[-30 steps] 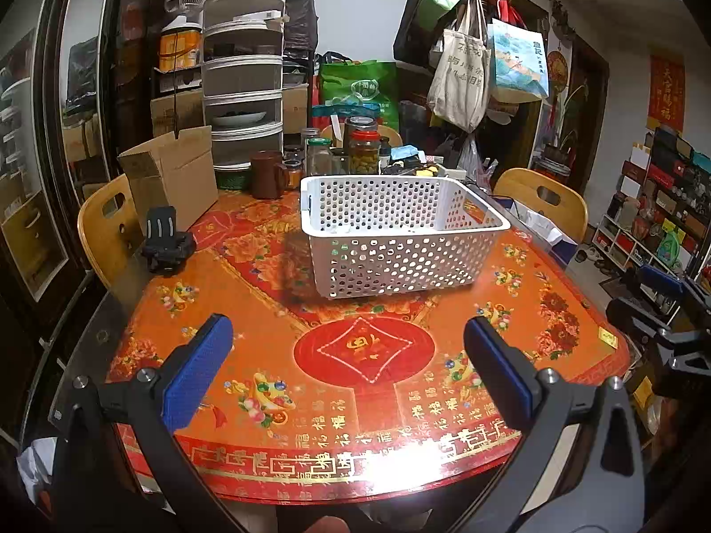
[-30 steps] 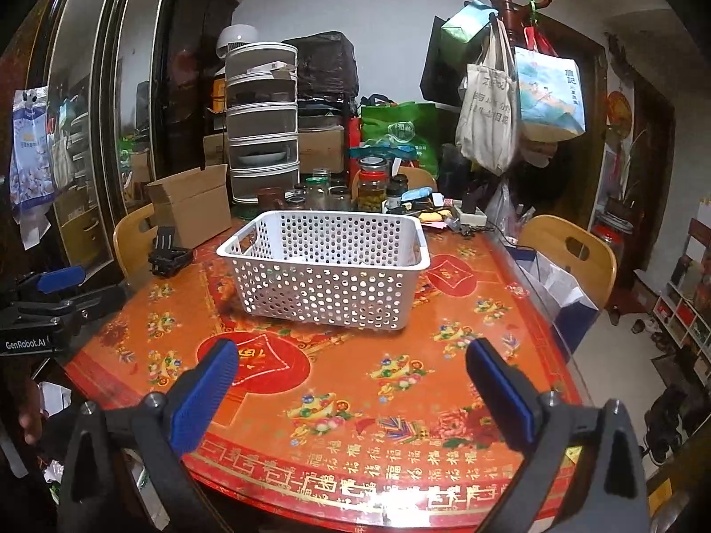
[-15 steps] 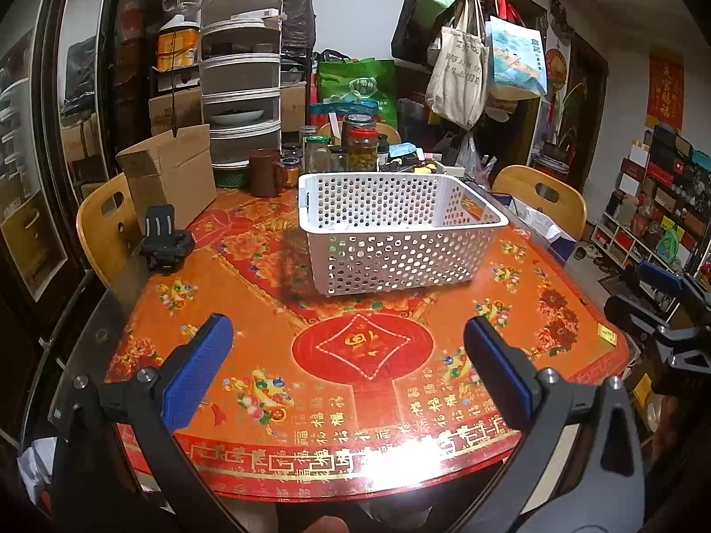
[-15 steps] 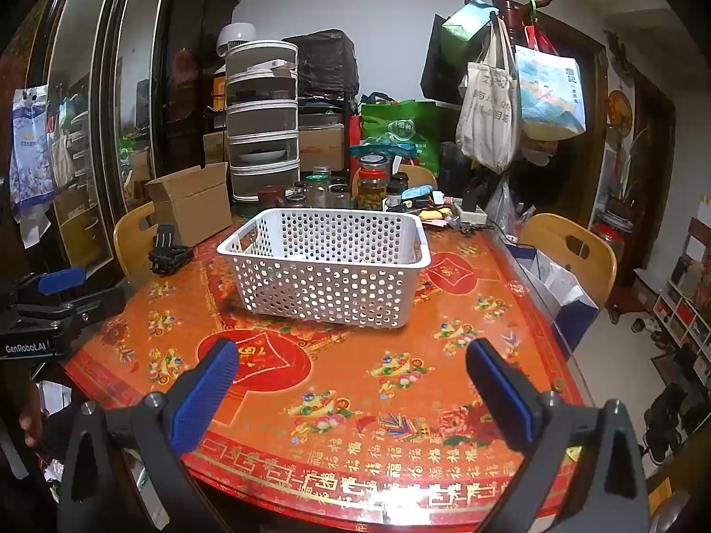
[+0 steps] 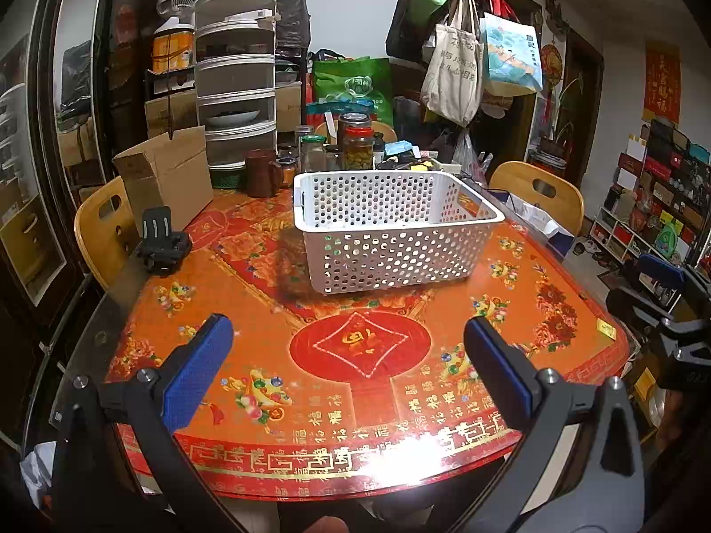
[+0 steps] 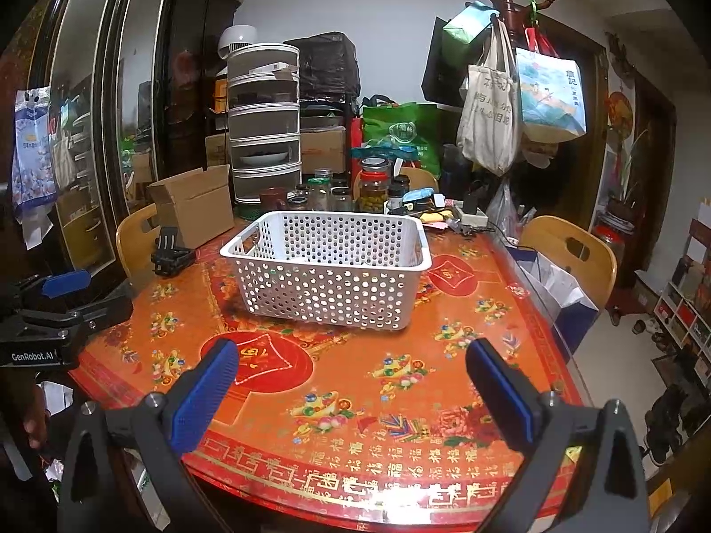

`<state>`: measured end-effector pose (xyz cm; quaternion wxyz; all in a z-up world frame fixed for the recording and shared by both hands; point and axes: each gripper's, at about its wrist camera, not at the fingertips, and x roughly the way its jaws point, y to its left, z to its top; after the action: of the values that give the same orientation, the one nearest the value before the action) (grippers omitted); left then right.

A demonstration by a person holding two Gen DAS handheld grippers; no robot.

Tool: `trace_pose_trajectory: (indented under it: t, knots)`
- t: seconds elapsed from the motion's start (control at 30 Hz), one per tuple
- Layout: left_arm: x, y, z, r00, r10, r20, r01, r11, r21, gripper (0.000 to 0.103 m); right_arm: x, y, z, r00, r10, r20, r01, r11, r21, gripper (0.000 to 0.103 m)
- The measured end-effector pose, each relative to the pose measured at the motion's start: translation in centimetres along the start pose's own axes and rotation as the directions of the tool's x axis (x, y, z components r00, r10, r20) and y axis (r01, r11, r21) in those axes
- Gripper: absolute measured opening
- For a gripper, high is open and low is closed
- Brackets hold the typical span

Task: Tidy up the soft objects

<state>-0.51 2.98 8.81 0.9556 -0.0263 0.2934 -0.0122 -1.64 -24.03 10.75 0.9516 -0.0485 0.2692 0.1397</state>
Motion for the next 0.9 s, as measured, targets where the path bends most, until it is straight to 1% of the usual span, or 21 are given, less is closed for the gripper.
trace_pose_trajectory:
  t: [0.9]
  knots:
    - [0.31,0.28,-0.65,1.0,-0.007,-0.006,0.007,1.0,0.007,0.103,-0.23,0.07,-0.06,1.0,-0.002,0.003,0.001,1.0,0.005,0.102]
